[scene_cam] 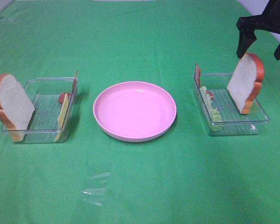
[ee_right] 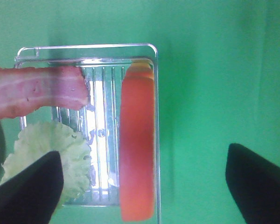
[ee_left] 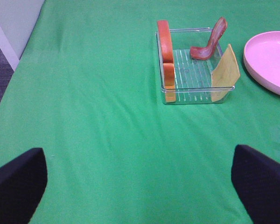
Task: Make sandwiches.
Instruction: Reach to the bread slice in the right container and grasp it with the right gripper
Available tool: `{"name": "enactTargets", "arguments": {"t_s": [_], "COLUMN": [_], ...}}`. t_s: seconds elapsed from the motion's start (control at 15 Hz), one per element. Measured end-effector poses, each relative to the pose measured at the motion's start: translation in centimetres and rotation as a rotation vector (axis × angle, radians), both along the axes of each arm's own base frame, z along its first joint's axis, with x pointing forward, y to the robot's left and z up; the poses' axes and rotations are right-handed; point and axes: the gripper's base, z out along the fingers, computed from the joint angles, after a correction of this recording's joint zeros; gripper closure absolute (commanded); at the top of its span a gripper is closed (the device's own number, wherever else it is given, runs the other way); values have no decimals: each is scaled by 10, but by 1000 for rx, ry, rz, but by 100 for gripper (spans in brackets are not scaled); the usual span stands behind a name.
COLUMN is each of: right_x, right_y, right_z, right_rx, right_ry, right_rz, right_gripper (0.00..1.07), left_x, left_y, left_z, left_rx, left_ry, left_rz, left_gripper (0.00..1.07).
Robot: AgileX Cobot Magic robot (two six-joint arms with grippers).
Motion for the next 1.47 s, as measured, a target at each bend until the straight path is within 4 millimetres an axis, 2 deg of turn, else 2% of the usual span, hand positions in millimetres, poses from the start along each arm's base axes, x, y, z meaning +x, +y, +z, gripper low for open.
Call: {"name": "enactTargets", "arguments": {"t_s": [0.13,0.4,0.6,0.67,0.73,0.8,1.33,1.4,1.47], "right_x": [5,9,11,11,11,11,10,10,11], "right_y": [-7,-2,-3,-3,-3,-4,-7,-6,-5], "right_z": [-20,-39,-53,-53,-54,-54,-54,-54,-54], "right_rx": [55,110,106,105,98,85,61,66,78], "right_ry": [42,79,110,110,110,111,113,113,112], "right_rz": [-21,-15,-15,-15,-13,-11,-9,-9,-17], "right_gripper": [20,29,30,33,53,59,60,63,74], "left_x": [0,0,0,0,0,0,0,0,0], "left_y": [0,0,0,0,0,0,0,0,0], "left_z": [0,0,0,0,0,0,0,0,0], "left_rx": [1,1,1,1,1,1,1,1,1], "left_ry": [0,0,0,0,0,0,0,0,0], "left_rz": [0,0,0,0,0,0,0,0,0], "left_gripper": [7,7,7,7,7,7,7,7,7]}}
